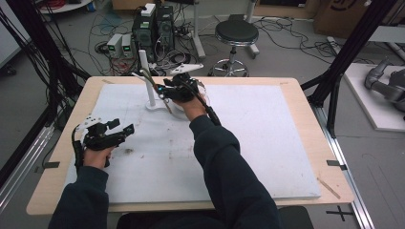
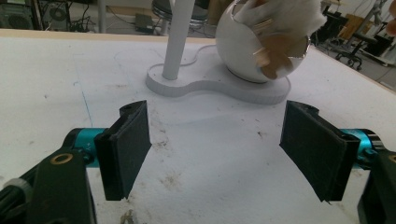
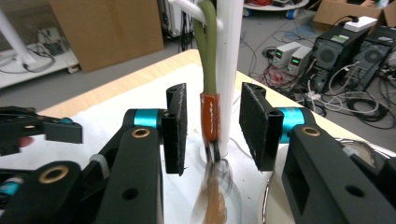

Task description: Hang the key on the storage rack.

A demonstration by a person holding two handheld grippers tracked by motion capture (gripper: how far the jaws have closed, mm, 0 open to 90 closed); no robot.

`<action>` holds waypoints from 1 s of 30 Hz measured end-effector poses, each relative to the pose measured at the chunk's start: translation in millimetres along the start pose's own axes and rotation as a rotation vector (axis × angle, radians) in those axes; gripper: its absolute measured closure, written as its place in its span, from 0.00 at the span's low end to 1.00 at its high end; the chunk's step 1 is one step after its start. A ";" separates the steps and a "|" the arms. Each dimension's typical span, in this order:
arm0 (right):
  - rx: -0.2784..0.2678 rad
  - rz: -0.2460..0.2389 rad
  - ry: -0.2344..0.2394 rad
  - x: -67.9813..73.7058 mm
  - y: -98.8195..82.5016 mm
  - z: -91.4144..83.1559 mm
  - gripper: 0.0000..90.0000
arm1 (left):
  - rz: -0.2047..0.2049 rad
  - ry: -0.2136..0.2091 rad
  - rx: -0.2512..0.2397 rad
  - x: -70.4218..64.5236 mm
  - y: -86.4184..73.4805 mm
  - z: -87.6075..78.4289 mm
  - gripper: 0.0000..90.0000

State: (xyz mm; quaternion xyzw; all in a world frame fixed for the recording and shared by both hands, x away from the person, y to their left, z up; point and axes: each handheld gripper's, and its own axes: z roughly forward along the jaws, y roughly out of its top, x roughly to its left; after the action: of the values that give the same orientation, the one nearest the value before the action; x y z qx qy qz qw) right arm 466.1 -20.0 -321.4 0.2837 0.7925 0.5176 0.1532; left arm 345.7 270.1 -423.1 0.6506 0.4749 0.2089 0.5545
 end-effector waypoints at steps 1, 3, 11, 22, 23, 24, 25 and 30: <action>-0.003 0.001 0.001 -1.3 0.4 -3.1 0.68 | 0.000 0.000 0.001 0.1 0.0 -0.3 0.27; -0.005 0.001 -0.002 -2.9 0.3 -6.9 0.68 | 0.000 -0.004 0.000 0.4 -0.3 -0.5 0.27; 0.006 -0.017 -0.022 -30.9 -36.4 -51.4 0.55 | 0.014 -0.001 0.004 -0.5 -0.7 -0.1 0.29; 0.111 -0.052 -0.121 -57.6 -116.7 -131.2 0.25 | 0.053 -0.039 -0.031 -7.6 1.1 2.8 0.24; 0.116 -0.055 -0.134 -59.2 -123.8 -138.7 0.24 | 0.052 -0.041 -0.034 -8.4 1.4 3.3 0.24; 0.132 -0.060 -0.155 -61.7 -136.2 -153.1 0.24 | 0.057 -0.041 -0.030 -9.3 2.3 4.2 0.24; 0.133 -0.060 -0.166 -63.0 -142.0 -159.9 0.24 | 0.057 -0.041 -0.030 -9.3 2.3 4.2 0.24; 0.127 -0.046 -0.189 -68.7 -163.7 -185.4 0.24 | 0.068 -0.043 -0.025 -12.8 3.2 6.9 0.24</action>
State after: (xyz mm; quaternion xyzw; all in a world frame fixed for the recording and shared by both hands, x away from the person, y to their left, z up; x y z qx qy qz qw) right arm 373.4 -247.4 -396.1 0.3220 0.8121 0.4335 0.2211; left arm 346.6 255.8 -419.0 0.6639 0.4377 0.2195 0.5653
